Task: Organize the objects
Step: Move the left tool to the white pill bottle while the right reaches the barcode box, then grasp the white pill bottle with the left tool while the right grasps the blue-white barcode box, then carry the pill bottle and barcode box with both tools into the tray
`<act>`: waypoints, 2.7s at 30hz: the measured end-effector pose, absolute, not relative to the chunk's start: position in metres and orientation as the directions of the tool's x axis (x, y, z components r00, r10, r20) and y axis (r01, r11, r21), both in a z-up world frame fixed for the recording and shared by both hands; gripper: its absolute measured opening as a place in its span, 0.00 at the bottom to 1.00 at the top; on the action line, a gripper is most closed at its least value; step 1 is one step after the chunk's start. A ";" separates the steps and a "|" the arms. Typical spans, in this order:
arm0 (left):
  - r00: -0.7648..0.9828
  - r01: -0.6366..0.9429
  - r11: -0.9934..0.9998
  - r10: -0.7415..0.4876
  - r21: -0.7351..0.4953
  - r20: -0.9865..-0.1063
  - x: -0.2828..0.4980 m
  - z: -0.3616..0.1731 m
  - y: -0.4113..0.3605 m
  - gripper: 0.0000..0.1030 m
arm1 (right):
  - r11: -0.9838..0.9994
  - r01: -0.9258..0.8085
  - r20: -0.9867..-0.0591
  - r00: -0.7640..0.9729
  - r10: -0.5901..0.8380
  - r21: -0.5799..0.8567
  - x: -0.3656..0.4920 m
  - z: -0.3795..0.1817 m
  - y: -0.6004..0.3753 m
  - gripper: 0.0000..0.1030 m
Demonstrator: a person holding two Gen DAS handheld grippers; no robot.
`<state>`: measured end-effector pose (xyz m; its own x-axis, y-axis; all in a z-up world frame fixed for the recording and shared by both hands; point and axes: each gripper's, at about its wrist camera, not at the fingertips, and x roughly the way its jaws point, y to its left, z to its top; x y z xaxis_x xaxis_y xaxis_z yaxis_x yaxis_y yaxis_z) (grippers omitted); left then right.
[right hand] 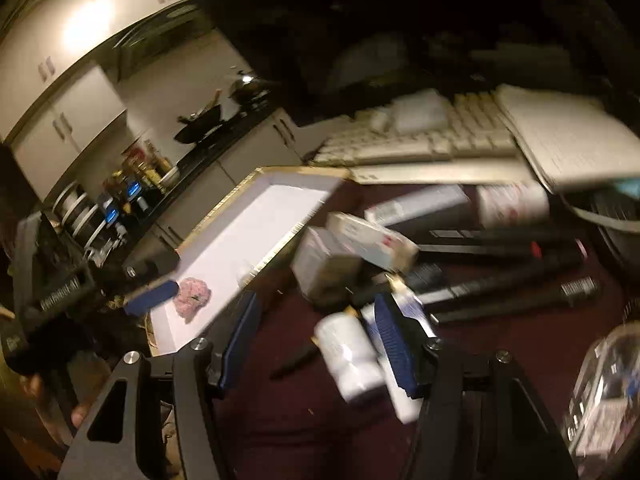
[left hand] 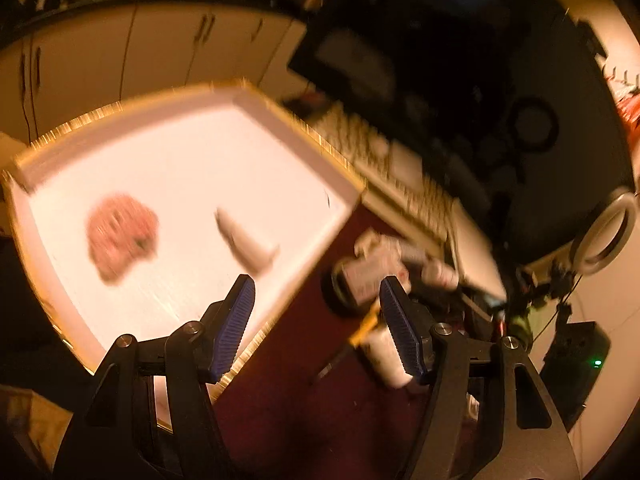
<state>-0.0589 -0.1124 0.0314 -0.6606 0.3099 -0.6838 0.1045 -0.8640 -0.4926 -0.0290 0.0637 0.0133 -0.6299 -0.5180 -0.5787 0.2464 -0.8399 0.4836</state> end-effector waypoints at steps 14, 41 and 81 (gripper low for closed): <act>-0.616 -0.007 -0.929 0.295 -0.370 -0.730 -0.055 0.017 -0.055 0.64 | -0.877 0.185 -0.590 -0.676 -0.442 0.444 0.003 0.006 0.113 0.58; -0.473 -0.048 -0.938 0.324 -0.344 -0.819 -0.077 -0.015 0.015 0.59 | -0.954 0.134 -0.712 -0.640 -0.290 0.268 0.003 -0.019 0.106 0.40; -0.590 -0.075 -0.914 0.362 -0.398 -0.721 -0.027 -0.010 -0.036 0.32 | -0.872 0.280 -0.655 -0.577 -0.488 0.402 0.015 -0.003 0.091 0.33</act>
<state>-0.0272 -0.0359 -0.0098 -0.5902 0.3623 -0.7214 -0.0750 -0.9144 -0.3978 0.0153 0.0914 -0.0026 -0.5767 -0.4878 -0.6553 0.2799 -0.8716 0.4025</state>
